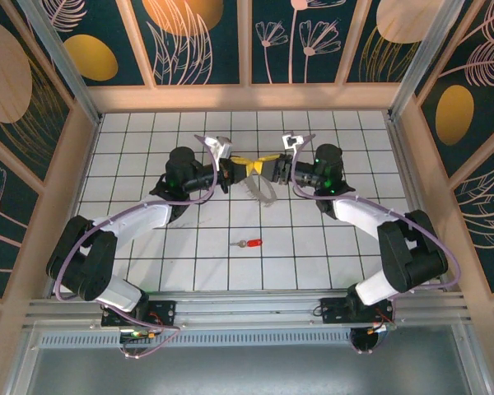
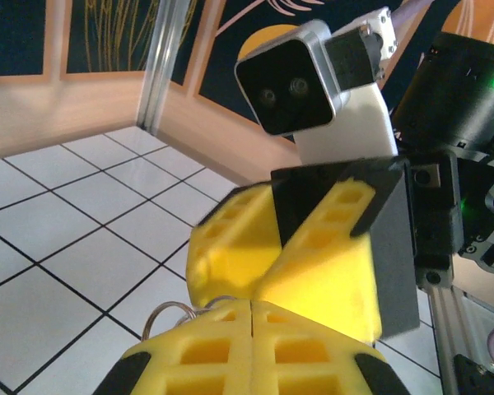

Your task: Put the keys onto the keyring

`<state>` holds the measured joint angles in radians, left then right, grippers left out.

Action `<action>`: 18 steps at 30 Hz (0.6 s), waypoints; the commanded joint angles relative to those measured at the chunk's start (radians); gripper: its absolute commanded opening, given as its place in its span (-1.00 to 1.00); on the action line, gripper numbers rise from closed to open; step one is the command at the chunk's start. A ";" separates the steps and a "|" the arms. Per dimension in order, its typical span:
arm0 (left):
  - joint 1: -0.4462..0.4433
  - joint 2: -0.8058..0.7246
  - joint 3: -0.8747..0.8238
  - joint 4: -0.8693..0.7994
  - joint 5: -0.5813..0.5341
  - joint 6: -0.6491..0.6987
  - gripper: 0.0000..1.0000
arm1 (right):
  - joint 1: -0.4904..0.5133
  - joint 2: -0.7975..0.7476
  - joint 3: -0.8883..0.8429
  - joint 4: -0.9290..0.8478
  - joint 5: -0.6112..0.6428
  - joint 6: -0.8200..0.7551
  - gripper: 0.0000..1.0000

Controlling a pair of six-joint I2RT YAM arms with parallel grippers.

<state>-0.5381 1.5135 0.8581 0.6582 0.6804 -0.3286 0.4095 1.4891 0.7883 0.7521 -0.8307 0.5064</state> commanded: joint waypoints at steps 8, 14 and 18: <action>-0.028 -0.013 -0.008 0.061 0.053 0.025 -1.00 | -0.051 -0.184 -0.119 0.060 0.142 0.016 -0.18; -0.028 -0.021 -0.011 0.067 0.062 0.041 -1.00 | -0.051 -0.209 -0.163 0.044 0.125 -0.008 -0.18; -0.028 -0.026 -0.010 0.066 0.074 0.052 -1.00 | -0.050 -0.204 -0.191 0.096 0.071 0.003 -0.21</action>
<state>-0.5652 1.5135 0.8528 0.6613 0.7254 -0.3054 0.3622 1.3083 0.6163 0.7822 -0.7155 0.5110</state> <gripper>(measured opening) 0.050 0.396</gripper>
